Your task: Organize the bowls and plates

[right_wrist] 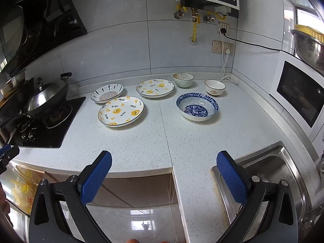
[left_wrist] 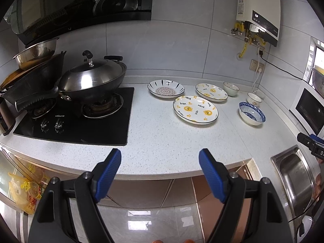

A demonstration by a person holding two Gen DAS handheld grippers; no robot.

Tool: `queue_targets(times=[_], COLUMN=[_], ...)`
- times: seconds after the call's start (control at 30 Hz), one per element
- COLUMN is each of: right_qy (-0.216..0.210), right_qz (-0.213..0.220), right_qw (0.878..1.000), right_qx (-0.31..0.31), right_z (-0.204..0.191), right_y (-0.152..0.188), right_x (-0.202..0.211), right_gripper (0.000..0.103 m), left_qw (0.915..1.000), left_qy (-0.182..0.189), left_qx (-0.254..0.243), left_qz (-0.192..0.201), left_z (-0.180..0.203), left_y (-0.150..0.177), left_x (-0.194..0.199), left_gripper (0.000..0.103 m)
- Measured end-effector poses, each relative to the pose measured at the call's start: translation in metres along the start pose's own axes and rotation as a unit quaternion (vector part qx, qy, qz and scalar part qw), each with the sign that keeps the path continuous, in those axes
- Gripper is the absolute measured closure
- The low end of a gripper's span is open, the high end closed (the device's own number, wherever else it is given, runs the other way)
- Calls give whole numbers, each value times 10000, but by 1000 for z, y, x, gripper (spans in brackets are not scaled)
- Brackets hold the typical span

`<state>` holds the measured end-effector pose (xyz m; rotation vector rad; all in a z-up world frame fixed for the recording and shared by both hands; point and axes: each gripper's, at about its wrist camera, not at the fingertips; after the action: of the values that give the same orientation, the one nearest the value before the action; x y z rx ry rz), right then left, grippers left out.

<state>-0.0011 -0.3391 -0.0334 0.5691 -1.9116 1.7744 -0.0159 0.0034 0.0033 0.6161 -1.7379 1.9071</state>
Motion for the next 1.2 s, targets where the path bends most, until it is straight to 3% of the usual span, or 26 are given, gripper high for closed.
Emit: queue_targets(times=[0.53, 1.2], right_qy=[95, 270], right_qz=[-29, -31], right_qw=[9999, 9995], right_qx=[-62, -158], right_z=[-9, -28], right_y=[1, -4], right_x=[1, -11], right_gripper=[1, 1], left_qw=[10000, 9995], left_qy=[51, 268], left_qx=[-23, -96], left_qz=[-47, -142], left_z=[-3, -30], left_y=[4, -25], left_x=[2, -32], left_gripper=[24, 24])
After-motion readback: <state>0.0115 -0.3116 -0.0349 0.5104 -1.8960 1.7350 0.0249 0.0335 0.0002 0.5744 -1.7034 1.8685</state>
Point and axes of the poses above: each gripper's, at about its wrist camera, not at the fingertips, and x roughly against the way its jaws point, z to its right, y to its underside, and after that the axes turned 2 degrees about y, right-handed
